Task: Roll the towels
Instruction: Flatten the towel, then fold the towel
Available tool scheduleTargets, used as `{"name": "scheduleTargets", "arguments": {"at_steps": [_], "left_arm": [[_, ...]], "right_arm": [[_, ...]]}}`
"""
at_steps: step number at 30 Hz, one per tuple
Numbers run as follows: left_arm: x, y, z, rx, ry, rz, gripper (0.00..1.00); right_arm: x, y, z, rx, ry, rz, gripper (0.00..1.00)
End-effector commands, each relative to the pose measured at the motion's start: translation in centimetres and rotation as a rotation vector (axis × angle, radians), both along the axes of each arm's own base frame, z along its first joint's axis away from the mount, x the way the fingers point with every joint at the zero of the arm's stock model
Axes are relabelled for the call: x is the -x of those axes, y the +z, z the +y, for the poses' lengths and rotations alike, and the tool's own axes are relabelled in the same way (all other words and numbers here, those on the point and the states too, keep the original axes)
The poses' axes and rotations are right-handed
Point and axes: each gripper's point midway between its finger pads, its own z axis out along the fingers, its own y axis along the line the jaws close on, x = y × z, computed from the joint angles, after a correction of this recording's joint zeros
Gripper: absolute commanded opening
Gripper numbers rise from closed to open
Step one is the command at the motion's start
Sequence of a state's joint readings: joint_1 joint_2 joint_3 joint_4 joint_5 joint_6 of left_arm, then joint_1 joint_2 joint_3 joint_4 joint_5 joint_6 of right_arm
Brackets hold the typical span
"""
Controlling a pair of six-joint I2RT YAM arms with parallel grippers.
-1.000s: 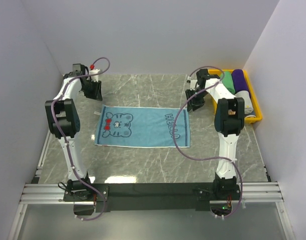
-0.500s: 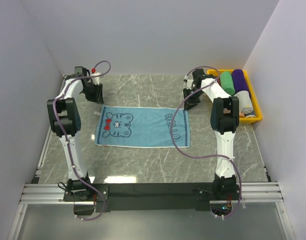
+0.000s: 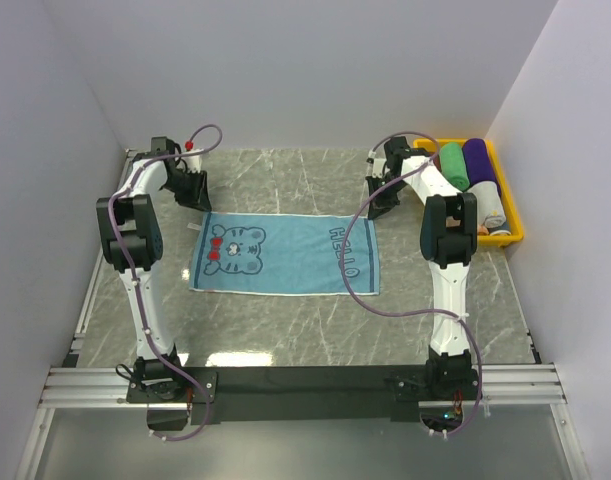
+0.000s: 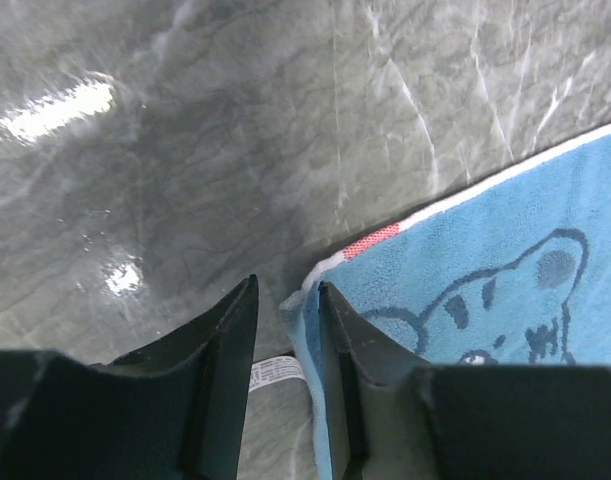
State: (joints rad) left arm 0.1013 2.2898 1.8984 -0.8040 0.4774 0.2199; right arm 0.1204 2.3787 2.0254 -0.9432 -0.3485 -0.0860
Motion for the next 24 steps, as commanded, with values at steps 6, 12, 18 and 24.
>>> {"name": "scheduleTargets", "arguments": {"at_steps": [6, 12, 18, 24], "left_arm": [[-0.5, 0.8, -0.3, 0.046, 0.001, -0.004, 0.20], [-2.3, 2.1, 1.1, 0.042, 0.050, -0.059, 0.00], [-3.9, 5.9, 2.2, 0.069, 0.030, -0.160, 0.00], [-1.6, 8.9, 1.7, 0.119, -0.132, -0.262, 0.00]], "right_arm": [[-1.7, 1.8, 0.5, -0.015, -0.002, -0.079, 0.00], [-3.8, 3.7, -0.2, -0.020, -0.023, -0.161, 0.00], [-5.8, 7.9, -0.5, -0.057, -0.022, -0.280, 0.00], [-4.2, 11.1, 0.5, -0.120, 0.065, -0.333, 0.00]]}}
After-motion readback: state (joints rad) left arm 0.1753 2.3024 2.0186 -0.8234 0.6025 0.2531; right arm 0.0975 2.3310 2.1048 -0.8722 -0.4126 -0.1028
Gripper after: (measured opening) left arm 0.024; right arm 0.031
